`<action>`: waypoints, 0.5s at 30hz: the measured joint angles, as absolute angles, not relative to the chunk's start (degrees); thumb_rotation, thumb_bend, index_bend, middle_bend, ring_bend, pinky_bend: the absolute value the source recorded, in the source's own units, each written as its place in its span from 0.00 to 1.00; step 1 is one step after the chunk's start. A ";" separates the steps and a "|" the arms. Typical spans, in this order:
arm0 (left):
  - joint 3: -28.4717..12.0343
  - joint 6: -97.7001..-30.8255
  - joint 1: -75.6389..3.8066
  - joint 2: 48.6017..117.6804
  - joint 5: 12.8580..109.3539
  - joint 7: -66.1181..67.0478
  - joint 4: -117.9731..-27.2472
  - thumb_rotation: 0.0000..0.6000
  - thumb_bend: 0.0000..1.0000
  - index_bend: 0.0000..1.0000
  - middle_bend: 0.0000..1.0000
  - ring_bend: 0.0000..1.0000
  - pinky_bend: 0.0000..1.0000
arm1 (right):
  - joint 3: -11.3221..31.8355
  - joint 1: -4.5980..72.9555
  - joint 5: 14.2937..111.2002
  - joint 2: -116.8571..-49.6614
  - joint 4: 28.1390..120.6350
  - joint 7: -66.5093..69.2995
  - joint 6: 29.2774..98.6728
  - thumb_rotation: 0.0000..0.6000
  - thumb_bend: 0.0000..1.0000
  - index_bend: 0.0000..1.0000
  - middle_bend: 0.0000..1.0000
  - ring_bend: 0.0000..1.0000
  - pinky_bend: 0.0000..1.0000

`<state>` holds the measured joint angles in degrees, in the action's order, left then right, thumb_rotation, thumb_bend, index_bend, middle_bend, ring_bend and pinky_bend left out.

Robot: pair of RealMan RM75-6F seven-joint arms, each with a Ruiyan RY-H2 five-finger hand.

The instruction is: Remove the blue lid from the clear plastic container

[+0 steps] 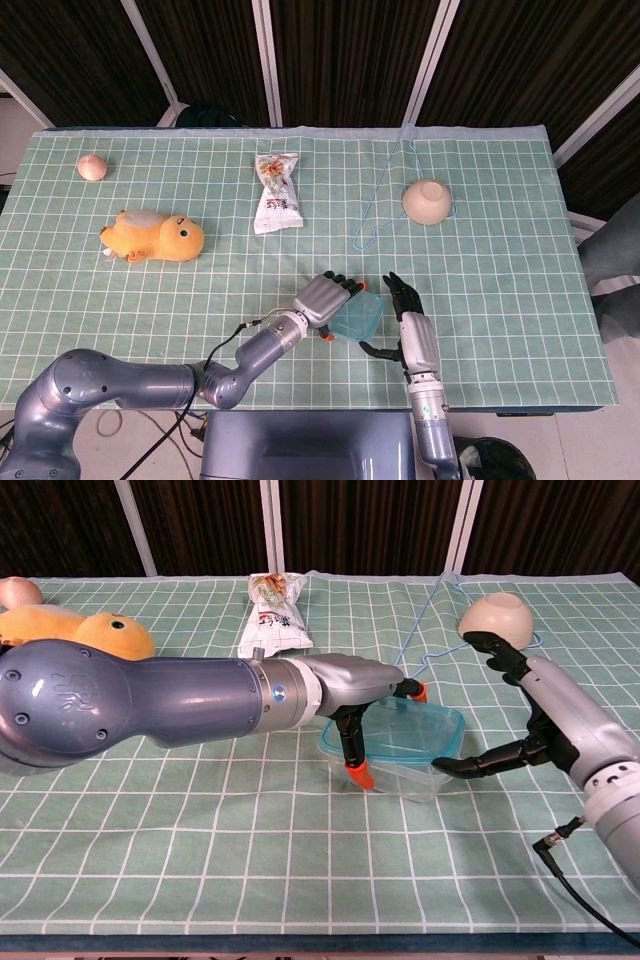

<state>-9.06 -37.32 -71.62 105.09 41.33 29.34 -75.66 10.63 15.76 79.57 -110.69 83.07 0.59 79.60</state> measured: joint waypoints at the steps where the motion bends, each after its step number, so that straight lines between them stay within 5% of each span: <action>1: -9.13 -37.20 -71.70 105.08 41.28 29.18 -75.72 1.00 0.07 0.20 0.22 0.27 0.40 | 10.61 15.74 79.74 -110.78 82.94 1.02 79.76 1.00 0.22 0.00 0.00 0.00 0.00; 15: -8.51 -36.95 -72.42 104.16 40.96 28.52 -76.59 1.00 0.03 0.10 0.14 0.17 0.31 | 11.87 16.19 79.18 -111.60 82.78 1.93 79.99 1.00 0.22 0.00 0.00 0.00 0.00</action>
<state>-8.51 -36.95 -72.42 104.16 40.96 28.52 -76.59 11.87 16.19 79.18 -111.60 82.78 1.93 79.99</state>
